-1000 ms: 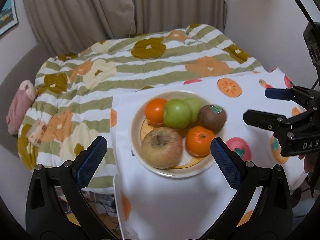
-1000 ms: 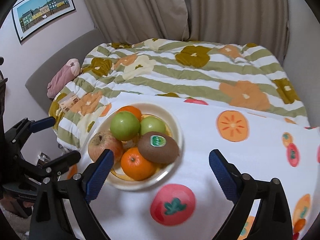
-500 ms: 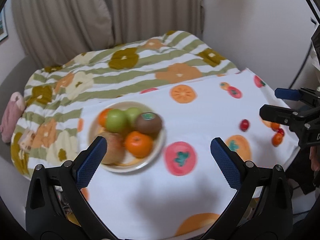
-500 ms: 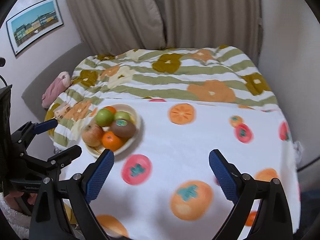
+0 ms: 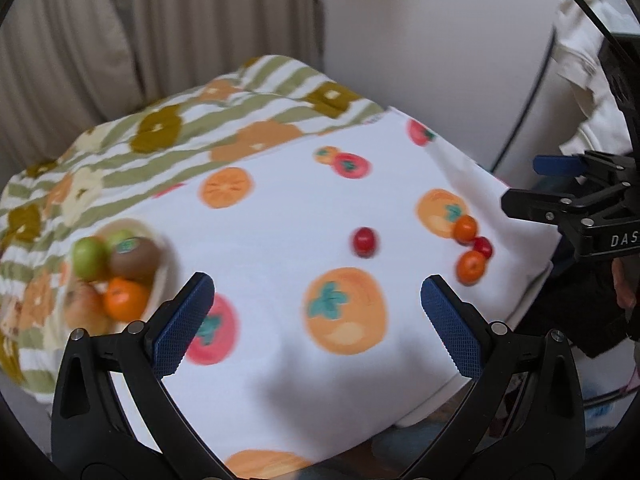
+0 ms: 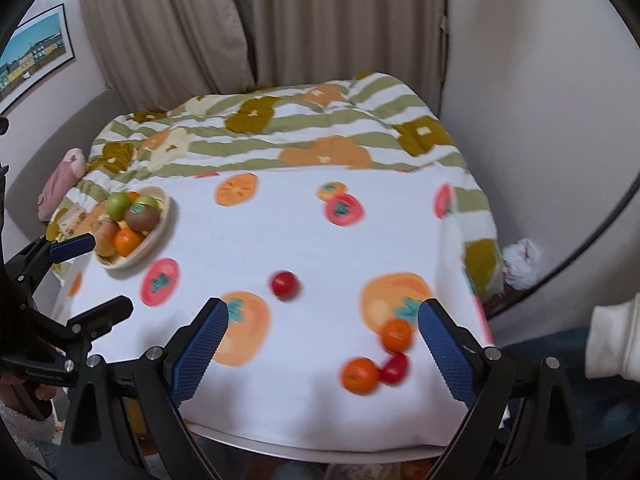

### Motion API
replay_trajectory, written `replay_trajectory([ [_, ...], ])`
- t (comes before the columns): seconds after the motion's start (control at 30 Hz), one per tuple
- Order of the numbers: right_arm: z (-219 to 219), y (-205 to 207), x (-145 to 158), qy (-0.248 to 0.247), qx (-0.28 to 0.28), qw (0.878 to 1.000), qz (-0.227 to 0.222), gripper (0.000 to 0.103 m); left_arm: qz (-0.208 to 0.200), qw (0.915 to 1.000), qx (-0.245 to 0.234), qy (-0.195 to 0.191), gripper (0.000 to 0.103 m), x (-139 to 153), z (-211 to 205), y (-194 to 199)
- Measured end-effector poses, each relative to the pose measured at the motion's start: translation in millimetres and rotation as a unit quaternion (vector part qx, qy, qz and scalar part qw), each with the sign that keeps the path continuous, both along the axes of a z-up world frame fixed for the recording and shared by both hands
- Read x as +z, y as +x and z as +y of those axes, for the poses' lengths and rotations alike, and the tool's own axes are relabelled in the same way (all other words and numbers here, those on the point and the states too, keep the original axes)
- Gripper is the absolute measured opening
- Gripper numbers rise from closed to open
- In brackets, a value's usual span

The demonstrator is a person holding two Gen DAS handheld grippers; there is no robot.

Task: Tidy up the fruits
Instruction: 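Move both tools to the mandarins and cherry tomatoes on the sheet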

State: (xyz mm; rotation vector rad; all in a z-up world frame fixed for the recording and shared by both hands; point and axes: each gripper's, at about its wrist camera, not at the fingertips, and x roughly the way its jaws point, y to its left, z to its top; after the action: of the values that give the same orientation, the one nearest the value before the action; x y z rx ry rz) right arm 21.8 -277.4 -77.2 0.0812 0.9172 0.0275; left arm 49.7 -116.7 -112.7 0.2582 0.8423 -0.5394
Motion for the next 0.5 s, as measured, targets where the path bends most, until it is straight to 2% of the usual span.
replay_trajectory([
  [0.17,-26,-11,-19,-0.008,-0.025,1.000,0.014,0.095,0.018,0.9985,-0.052,-0.002,0.103,-26,-44,-7],
  [0.4,-46,-23,-46,0.017,-0.058,0.998,0.020,0.095,0.033,0.9905,-0.133,0.005,0.103,-63,-92,-17],
  [0.5,-51,-28,-54,0.035,-0.076,0.996,0.013,0.095,0.034,0.9857,-0.165,0.015,0.097,-76,-112,-18],
])
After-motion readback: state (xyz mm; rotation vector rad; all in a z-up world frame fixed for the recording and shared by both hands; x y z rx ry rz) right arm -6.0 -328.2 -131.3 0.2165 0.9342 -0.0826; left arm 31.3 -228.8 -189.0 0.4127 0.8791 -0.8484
